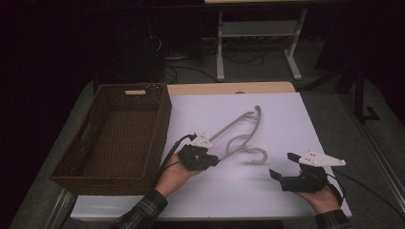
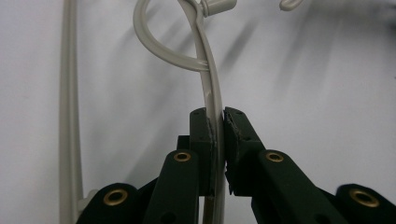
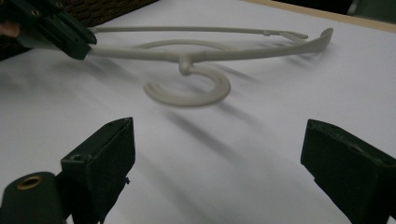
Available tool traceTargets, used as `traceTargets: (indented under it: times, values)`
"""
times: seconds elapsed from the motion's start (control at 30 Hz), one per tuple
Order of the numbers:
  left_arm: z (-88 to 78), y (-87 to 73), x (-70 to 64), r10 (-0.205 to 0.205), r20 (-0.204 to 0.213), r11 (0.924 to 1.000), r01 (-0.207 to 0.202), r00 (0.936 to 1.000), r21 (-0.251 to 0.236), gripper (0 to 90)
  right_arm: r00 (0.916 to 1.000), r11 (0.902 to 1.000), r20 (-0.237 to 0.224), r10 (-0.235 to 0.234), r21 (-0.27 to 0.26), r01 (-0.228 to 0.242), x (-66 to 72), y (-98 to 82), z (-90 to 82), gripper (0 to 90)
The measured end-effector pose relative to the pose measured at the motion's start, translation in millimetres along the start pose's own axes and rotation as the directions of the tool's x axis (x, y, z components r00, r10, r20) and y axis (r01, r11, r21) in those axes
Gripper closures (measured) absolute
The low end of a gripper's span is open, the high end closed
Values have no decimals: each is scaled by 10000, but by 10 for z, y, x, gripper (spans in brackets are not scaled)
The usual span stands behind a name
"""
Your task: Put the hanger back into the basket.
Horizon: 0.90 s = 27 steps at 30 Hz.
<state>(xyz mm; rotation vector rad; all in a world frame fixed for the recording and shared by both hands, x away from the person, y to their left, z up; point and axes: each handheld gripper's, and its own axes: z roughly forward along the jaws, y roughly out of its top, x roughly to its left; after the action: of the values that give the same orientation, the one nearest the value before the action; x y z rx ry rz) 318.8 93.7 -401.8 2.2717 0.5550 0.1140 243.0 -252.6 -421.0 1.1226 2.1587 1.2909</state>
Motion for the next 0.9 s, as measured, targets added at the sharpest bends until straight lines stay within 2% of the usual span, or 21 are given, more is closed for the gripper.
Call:
traceTargets:
  times: [0.1,0.27,0.37,0.47,0.5,0.9]
  values:
    - [-71,41,6,83,-148,9999,-84,9999,-94,832,10000,10000,-17,48,34,-48,-2,-4,6,91]
    - [-186,93,35,-21,-407,9990,3,9992,-450,832,9999,9999,5,108,10,-108,-8,-7,0,92]
    - [-291,151,59,-120,-559,9966,74,9984,-817,832,9999,9999,7,114,16,-114,-10,-9,2,92]
    - [-351,184,78,-233,-583,9952,176,9980,-960,832,9999,9999,7,133,10,-133,-10,-10,1,92]
    - [-403,217,96,-353,-619,9930,280,9975,-1143,832,9999,9999,7,136,10,-136,-11,-10,1,93]
    - [-647,362,175,-814,-667,9865,708,9944,-1479,832,9999,9999,50,152,-37,-151,-21,-11,-5,93]
